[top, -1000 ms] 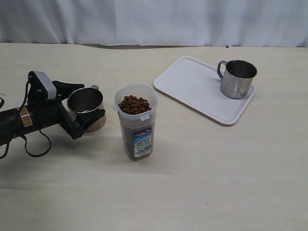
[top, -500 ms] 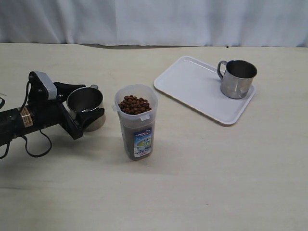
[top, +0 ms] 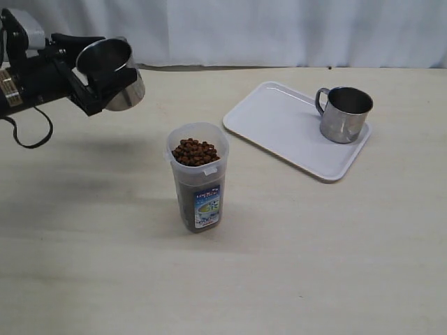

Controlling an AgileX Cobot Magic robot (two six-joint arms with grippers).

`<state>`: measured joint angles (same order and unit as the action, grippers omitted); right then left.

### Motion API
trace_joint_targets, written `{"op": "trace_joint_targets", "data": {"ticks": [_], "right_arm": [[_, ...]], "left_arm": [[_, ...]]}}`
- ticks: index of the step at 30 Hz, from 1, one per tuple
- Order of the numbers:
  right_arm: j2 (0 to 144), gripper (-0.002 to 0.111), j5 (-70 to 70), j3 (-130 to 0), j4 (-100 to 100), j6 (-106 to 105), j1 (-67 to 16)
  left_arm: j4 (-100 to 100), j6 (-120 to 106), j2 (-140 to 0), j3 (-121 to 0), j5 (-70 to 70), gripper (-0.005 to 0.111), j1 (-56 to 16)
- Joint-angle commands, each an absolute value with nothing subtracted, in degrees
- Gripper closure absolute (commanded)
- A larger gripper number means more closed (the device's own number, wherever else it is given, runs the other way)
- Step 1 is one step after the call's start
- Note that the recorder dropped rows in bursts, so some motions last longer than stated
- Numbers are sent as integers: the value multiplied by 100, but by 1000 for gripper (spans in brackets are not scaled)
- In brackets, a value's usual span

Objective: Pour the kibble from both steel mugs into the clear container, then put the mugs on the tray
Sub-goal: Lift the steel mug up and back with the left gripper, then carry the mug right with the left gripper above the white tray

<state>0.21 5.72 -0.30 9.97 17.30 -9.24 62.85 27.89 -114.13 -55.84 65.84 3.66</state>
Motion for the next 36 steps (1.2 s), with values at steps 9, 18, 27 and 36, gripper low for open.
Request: {"op": "trace_joint_targets", "data": {"ticks": [9,18,27,36], "right_arm": [[0,103,589,0,988,1727,-886],[0,103,589,0,988,1727,-886],[0,103,589,0,988,1727,-886],[0,103,589,0,988,1727,-886]], "left_arm": [[6444,3160,-11546,-6424,5826,107,-64],[6752,3601,-12335,-7539,5889,107,-470],[7899,4800,-13581,-9506,6457,107,-549],[8495,5534,-14508,-10989,6670,107,-569]]}}
